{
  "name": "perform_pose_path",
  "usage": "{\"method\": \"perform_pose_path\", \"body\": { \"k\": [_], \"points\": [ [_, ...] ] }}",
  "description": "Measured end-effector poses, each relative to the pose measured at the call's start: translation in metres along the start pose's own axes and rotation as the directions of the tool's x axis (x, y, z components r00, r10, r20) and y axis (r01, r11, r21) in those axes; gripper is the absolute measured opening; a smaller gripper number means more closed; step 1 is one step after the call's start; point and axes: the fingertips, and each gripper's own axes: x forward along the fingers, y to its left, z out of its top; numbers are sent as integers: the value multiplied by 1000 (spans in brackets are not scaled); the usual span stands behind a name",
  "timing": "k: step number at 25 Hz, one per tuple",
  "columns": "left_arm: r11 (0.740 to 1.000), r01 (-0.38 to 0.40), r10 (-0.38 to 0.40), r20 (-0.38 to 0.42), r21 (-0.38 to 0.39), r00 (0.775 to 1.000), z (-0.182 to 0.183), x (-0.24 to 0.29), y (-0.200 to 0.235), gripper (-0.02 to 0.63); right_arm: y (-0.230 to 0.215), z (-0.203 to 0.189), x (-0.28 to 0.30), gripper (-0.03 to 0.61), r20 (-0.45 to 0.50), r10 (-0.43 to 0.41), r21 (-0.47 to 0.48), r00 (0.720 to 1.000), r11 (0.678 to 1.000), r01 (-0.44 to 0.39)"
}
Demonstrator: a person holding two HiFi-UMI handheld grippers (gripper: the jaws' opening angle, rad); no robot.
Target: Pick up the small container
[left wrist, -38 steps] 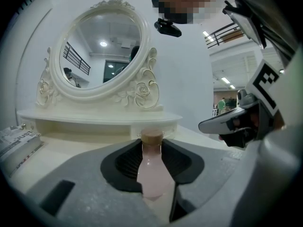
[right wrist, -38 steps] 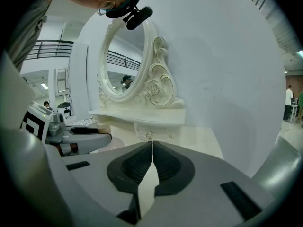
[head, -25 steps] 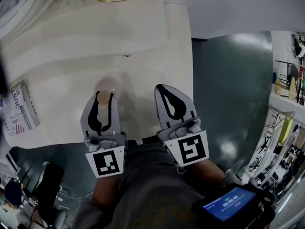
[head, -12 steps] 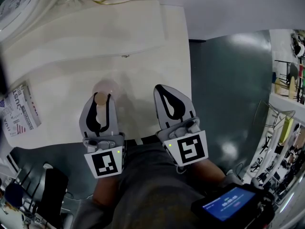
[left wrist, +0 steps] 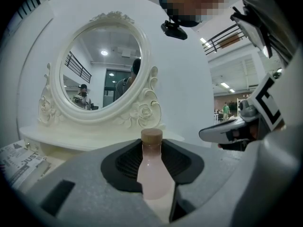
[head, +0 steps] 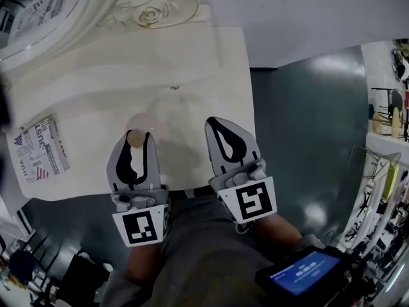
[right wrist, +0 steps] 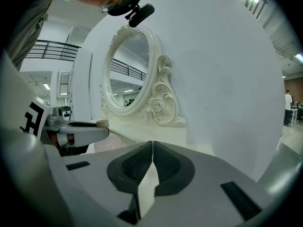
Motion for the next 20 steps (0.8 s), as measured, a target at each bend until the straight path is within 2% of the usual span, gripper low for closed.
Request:
{"method": "perform_pose_path", "body": {
  "k": [10, 16, 20],
  "points": [
    [998, -9, 3, 110, 54, 994, 77, -15, 6, 130, 6, 59, -9, 15, 114, -7, -43, 993, 999, 12],
    [999, -12, 3, 172, 52, 985, 117, -30, 8, 130, 13, 101, -19, 14, 193, -13, -81, 981, 996, 29],
    [999, -16, 6, 203, 50, 979, 135, -38, 12, 130, 18, 114, -22, 15, 213, -13, -102, 977, 994, 35]
  ]
}}
